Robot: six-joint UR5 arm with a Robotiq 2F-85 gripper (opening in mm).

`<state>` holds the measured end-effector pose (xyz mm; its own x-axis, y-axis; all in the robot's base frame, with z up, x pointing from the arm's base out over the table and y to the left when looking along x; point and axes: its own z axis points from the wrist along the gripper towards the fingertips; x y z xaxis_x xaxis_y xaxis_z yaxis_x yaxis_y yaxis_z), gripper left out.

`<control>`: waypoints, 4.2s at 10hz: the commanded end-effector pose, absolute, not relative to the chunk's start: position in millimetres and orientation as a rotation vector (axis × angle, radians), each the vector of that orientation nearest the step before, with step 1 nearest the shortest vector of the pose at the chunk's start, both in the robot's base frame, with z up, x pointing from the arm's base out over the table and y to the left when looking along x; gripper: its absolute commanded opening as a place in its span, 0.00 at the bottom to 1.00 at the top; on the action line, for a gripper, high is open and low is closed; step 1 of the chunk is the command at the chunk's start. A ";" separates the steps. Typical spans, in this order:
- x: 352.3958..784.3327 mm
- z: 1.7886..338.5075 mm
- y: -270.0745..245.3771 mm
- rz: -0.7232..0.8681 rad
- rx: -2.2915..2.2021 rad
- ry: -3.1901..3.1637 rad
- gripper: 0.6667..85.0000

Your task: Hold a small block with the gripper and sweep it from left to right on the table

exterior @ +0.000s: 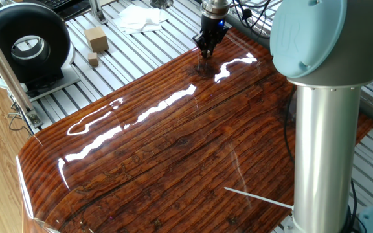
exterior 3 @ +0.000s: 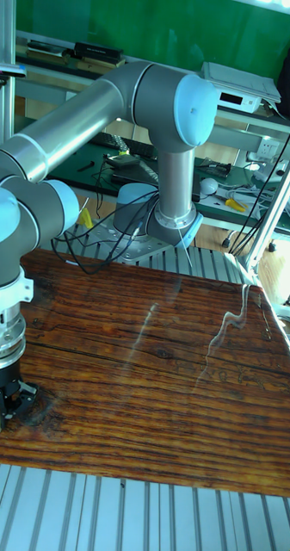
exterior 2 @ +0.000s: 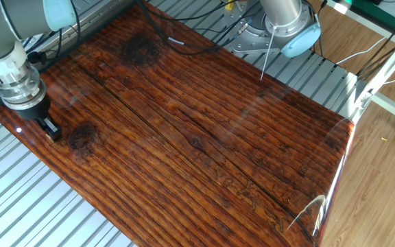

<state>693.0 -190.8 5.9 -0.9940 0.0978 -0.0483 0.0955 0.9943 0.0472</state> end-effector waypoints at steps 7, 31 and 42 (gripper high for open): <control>693.3 5.7 -188.2 0.077 0.163 3.080 0.00; 695.9 -0.6 -178.9 0.086 0.198 3.065 0.00; 696.7 6.0 -176.3 0.047 0.194 3.059 0.00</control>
<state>695.7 -177.5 3.5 -0.9901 0.1234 -0.0674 0.1209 0.9919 0.0396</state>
